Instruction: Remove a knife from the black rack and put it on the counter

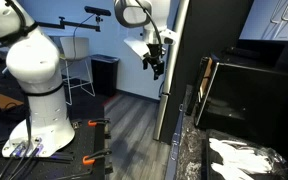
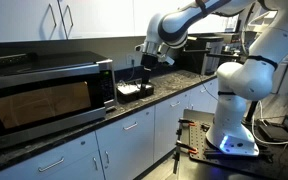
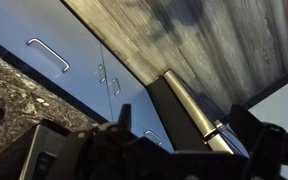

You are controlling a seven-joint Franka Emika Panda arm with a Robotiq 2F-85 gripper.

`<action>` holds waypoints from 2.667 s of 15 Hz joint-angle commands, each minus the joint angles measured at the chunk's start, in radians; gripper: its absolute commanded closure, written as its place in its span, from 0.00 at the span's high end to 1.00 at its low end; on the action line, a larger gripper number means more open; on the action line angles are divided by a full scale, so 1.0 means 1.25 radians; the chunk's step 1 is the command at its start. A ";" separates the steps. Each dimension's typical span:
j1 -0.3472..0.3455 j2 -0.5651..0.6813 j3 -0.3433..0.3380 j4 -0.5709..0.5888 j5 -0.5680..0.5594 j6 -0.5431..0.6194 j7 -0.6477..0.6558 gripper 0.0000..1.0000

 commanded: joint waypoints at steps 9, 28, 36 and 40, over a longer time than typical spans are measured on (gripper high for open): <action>-0.020 0.005 0.021 0.005 -0.006 -0.004 0.006 1.00; -0.230 -0.050 0.043 -0.001 -0.234 0.088 0.173 1.00; -0.339 -0.039 -0.095 0.021 -0.226 0.140 0.123 1.00; -0.335 -0.038 -0.126 0.023 -0.221 0.129 0.085 1.00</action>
